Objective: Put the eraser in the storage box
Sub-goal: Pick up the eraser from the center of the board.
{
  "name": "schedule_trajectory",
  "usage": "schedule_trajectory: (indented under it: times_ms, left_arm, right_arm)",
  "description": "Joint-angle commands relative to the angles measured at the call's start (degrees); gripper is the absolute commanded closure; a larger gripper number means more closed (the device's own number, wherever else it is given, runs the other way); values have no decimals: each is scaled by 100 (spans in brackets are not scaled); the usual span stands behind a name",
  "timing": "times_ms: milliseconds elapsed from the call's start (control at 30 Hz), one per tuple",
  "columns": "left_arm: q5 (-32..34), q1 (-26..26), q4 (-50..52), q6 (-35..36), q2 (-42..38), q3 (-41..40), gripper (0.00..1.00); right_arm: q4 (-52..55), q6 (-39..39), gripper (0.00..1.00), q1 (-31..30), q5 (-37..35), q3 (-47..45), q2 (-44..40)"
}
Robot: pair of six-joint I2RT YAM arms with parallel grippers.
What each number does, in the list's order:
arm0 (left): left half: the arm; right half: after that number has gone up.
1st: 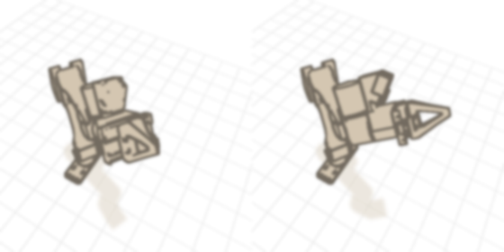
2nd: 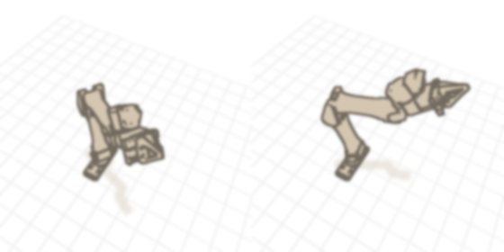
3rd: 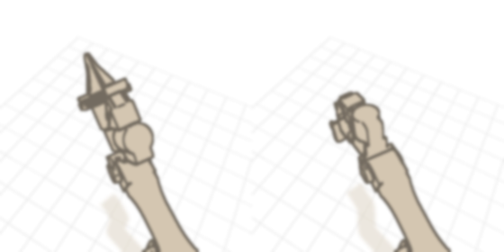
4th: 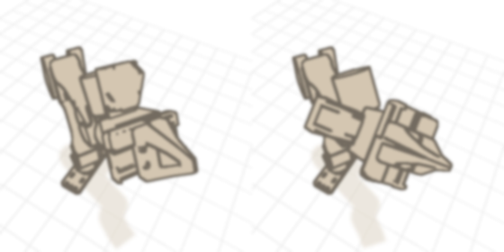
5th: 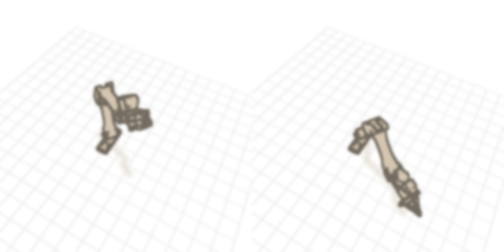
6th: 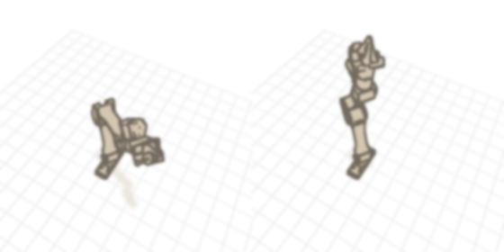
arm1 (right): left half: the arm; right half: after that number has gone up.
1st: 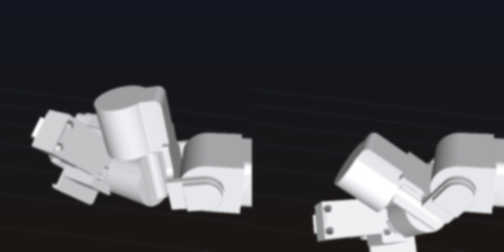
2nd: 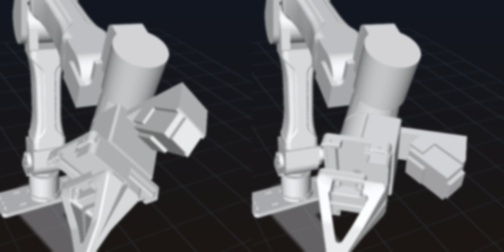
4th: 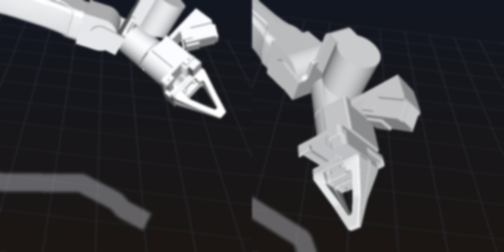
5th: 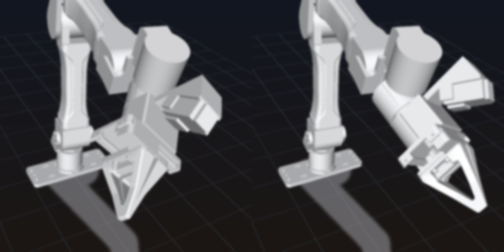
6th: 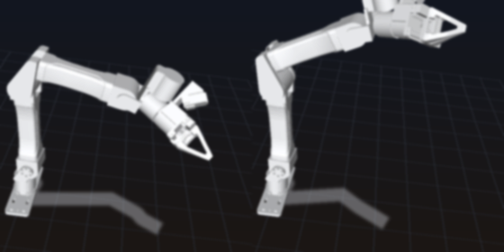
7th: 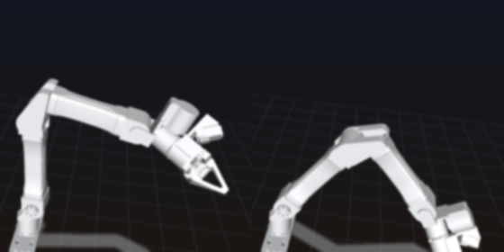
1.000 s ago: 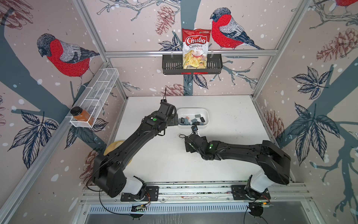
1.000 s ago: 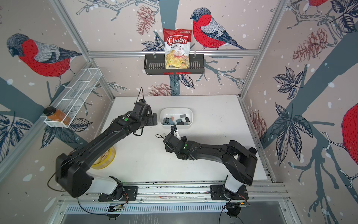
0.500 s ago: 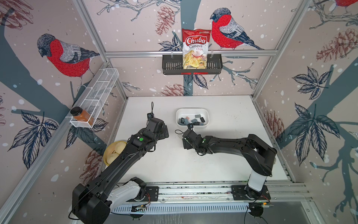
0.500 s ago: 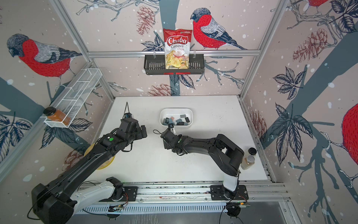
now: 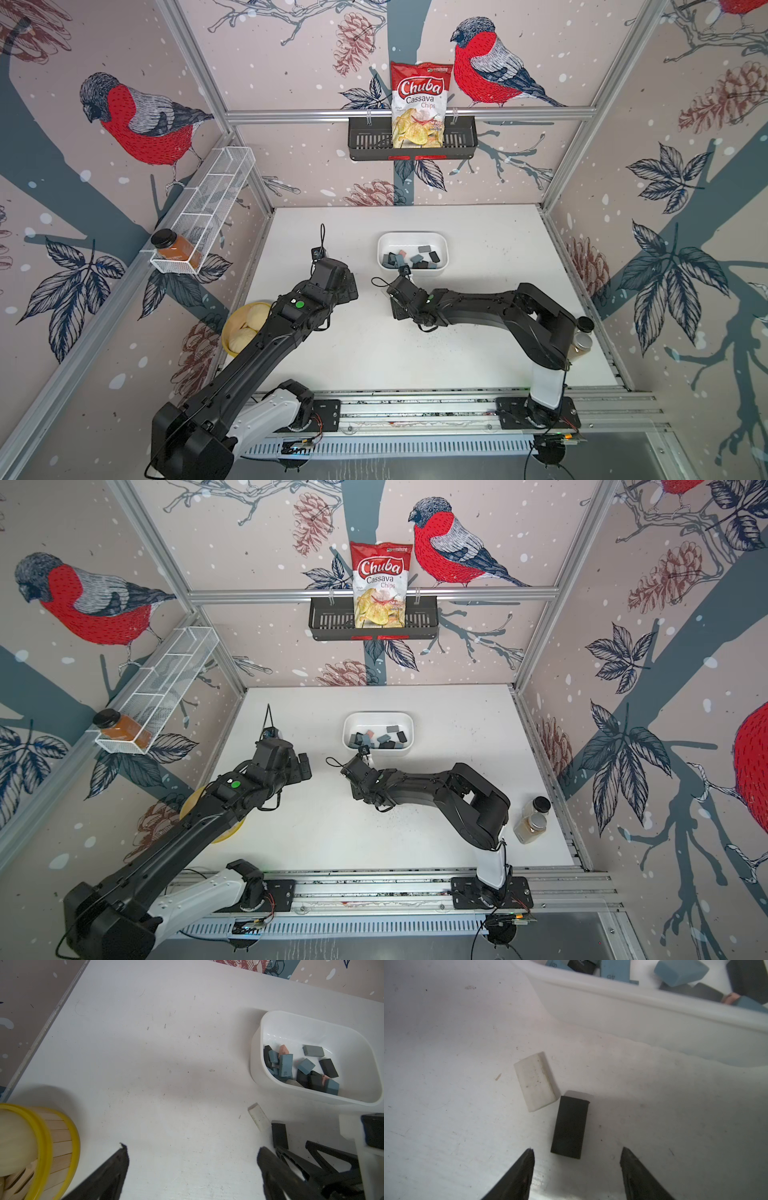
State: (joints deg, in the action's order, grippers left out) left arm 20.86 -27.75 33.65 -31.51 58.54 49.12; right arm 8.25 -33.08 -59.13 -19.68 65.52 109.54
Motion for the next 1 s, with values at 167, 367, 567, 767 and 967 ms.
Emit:
schedule_trajectory:
  times_ms: [167, 367, 567, 767, 967]
  left_arm:
    - [135, 15, 23, -45, -89, -28, 3]
    - [122, 16, 18, -40, -37, -26, 3]
    - [93, 15, 15, -35, -22, -37, 3]
    - [63, 16, 10, -21, 34, -26, 3]
    - [51, 28, 10, -15, 69, -28, 3]
  right_arm:
    - [124, -111, 38, -10, 26, 208, 256]
    - [225, -164, 42, -10, -27, 364, 425]
    - [333, -217, 51, -10, -97, 449, 519]
    - [370, -243, 62, -6, -84, 459, 584]
    - [353, -234, 70, -14, -44, 482, 618]
